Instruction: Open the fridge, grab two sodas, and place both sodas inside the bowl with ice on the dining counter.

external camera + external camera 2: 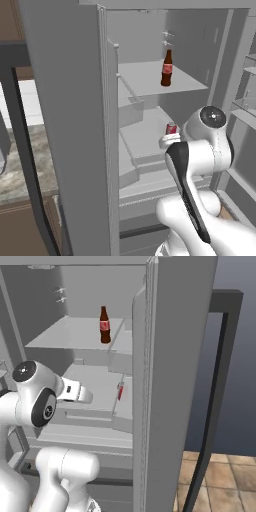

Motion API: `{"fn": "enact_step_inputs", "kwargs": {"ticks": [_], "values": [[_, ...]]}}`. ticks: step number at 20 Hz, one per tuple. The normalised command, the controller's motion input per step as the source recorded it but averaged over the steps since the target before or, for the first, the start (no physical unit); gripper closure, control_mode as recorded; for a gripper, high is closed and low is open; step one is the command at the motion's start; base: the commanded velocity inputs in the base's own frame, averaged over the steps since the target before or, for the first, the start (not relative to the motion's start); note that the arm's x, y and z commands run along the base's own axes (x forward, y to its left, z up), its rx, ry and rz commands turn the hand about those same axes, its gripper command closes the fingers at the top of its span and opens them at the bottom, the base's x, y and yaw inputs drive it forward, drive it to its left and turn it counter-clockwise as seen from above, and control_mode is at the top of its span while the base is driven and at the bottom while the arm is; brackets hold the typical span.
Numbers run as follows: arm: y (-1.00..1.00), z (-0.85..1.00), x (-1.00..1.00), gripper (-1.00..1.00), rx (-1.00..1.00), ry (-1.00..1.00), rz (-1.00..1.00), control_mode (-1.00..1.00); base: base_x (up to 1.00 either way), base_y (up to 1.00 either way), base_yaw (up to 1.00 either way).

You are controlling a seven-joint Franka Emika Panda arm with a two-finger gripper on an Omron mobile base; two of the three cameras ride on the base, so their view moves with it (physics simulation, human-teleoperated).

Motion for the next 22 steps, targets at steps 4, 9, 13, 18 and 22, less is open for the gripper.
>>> {"fn": "enact_step_inputs", "kwargs": {"ticks": [4, 9, 13, 18, 22], "values": [[-0.04, -0.65, 0.12, -1.0, 0.08, -0.27, 0.0, -1.0, 0.0, 0.0, 0.0], [-0.01, -0.37, 0.33, -1.0, 0.08, -0.23, -0.02, -1.0, 0.0, 0.0, 0.0], [0.0, -0.37, 0.13, -1.0, 0.01, -0.16, -0.13, -1.0, 0.0, 0.0, 0.0], [-0.08, -0.37, 0.12, -1.0, 0.0, -0.09, -0.13, -1.0, 0.0, 0.0, 0.0], [-0.21, -0.31, 0.21, -1.0, 0.0, -0.07, -0.04, -1.0, 0.0, 0.0, 0.0]]}}
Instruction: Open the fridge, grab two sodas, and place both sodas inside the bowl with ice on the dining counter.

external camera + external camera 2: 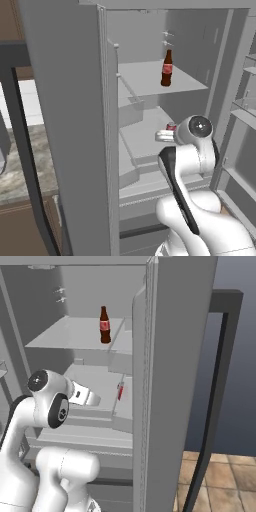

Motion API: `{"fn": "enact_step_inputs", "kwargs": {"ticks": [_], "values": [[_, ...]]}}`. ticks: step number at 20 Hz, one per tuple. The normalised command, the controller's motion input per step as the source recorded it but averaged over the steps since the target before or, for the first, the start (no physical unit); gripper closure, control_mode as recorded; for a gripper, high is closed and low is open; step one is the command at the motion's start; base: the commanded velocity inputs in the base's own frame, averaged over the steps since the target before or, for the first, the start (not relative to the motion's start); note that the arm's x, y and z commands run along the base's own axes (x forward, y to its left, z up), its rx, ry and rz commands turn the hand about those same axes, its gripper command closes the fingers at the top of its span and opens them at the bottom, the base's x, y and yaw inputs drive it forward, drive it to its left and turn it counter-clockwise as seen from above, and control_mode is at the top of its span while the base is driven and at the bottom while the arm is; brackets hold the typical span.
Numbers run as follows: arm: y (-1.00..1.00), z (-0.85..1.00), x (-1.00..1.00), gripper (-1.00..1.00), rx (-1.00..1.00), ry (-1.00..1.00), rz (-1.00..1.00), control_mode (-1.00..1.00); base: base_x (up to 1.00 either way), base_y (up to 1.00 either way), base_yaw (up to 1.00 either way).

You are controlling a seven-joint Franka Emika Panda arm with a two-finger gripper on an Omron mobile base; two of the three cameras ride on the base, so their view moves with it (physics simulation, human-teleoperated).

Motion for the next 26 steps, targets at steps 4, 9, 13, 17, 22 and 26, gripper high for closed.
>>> {"fn": "enact_step_inputs", "kwargs": {"ticks": [4, 9, 13, 17, 22, 26], "values": [[-0.09, -0.35, 0.31, -1.0, 0.0, -0.11, 0.0, -1.0, 0.0, 0.0, 0.0], [0.0, -0.22, 0.38, -1.0, 0.0, -0.1, 0.0, -1.0, 0.0, 0.0, 0.0], [0.0, -0.03, 0.34, -1.0, 0.0, -0.07, 0.0, -1.0, 0.0, 0.0, 0.0], [0.0, 0.0, 0.32, -1.0, 0.0, -0.02, 0.0, -1.0, 0.0, 0.0, 0.0], [-0.04, 0.0, 0.29, -1.0, 0.03, -0.02, 0.0, -1.0, 0.0, 0.0, 0.0], [-0.07, 0.0, 0.34, -1.0, 0.04, 0.0, 0.0, -1.0, 0.0, 0.0, 0.0]]}}
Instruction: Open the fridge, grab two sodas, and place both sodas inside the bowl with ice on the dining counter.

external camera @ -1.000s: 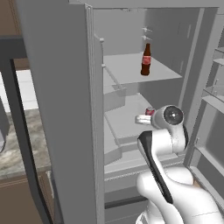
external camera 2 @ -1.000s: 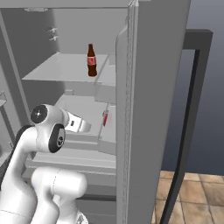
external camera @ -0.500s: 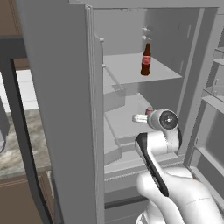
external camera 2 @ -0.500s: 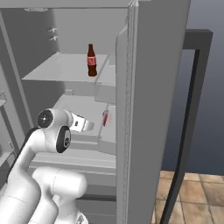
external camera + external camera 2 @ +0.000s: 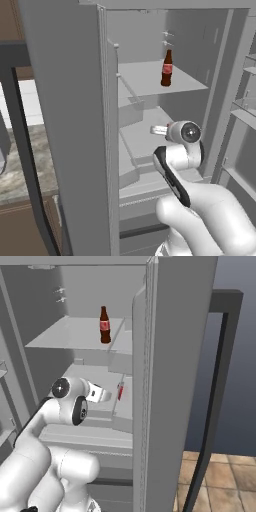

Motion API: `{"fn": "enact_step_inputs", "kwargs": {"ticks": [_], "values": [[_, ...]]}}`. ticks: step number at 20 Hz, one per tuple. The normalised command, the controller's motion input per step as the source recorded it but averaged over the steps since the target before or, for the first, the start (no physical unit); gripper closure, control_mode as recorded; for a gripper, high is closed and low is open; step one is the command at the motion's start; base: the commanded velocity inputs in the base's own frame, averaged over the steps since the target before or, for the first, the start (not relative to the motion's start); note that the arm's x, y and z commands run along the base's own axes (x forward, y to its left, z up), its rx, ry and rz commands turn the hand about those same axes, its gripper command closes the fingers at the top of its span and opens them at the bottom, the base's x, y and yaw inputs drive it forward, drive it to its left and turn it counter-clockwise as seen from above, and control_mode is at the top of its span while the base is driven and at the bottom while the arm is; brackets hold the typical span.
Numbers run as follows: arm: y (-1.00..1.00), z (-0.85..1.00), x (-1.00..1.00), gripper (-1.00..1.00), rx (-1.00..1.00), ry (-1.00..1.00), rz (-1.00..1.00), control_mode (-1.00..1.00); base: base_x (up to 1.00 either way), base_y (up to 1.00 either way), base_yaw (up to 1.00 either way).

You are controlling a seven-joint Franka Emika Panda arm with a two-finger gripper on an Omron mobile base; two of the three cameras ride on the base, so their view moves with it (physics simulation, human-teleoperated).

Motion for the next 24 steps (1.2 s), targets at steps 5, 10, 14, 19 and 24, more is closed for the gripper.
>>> {"fn": "enact_step_inputs", "kwargs": {"ticks": [5, 10, 14, 19, 24], "values": [[-0.06, -0.03, 0.39, -1.0, 0.01, 0.0, 0.0, -1.0, 0.0, 0.0, 0.0], [-0.3, -0.01, 0.24, -1.0, 0.04, 0.0, 0.0, -1.0, 0.0, 0.0, 0.0], [-0.32, -0.07, 0.12, -1.0, 0.02, 0.0, 0.0, -1.0, 0.0, 0.0, 0.0], [-0.28, -0.08, 0.1, -1.0, 0.01, 0.0, -0.01, -1.0, 0.0, 0.0, 0.0], [-0.03, -0.07, 0.17, -1.0, -0.01, 0.0, -0.01, -1.0, 0.0, 0.0, 0.0]]}}
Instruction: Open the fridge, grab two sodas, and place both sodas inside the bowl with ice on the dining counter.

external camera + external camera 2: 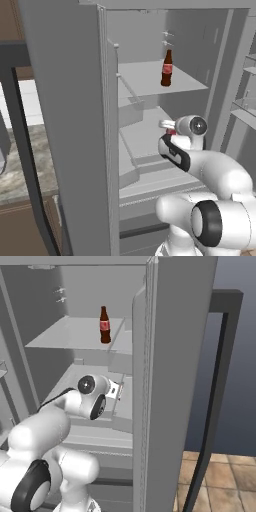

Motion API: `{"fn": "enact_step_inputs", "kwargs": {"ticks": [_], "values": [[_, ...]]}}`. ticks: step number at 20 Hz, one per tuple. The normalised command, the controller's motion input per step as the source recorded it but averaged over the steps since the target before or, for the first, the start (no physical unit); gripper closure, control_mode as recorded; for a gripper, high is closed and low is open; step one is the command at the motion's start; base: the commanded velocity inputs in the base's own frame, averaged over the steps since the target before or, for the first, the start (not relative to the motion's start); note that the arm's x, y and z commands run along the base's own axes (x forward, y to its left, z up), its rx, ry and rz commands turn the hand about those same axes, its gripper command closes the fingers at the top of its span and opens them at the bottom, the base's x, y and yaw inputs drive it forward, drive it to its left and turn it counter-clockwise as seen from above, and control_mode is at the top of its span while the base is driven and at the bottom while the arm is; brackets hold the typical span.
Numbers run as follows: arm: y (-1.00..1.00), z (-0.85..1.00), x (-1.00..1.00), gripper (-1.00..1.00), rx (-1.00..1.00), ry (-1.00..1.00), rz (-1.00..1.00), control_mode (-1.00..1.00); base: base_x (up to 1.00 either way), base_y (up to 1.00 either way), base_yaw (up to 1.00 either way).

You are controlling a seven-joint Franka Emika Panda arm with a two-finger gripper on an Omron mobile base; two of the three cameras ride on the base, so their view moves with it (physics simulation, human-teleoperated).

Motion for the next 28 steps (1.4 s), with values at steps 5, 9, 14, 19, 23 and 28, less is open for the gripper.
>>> {"fn": "enact_step_inputs", "kwargs": {"ticks": [5, 9, 14, 19, 23, 28], "values": [[0.0, -0.08, 0.18, -1.0, -0.06, 0.01, -0.02, -1.0, 0.0, 0.0, 0.0], [0.0, -0.11, 0.15, -1.0, -0.04, 0.01, -0.04, -1.0, 0.0, 0.0, 0.0], [0.0, -0.18, 0.15, -1.0, -0.06, 0.02, -0.06, -1.0, 0.0, 0.0, 0.0], [0.0, -0.19, 0.16, -1.0, -0.05, 0.01, -0.05, -1.0, 0.0, 0.0, 0.0], [0.02, -0.17, 0.16, -1.0, -0.05, 0.01, -0.04, -1.0, 0.0, 0.0, 0.0], [0.0, -0.11, 0.19, -1.0, -0.03, 0.0, -0.04, -1.0, 0.0, 0.0, 0.0]]}}
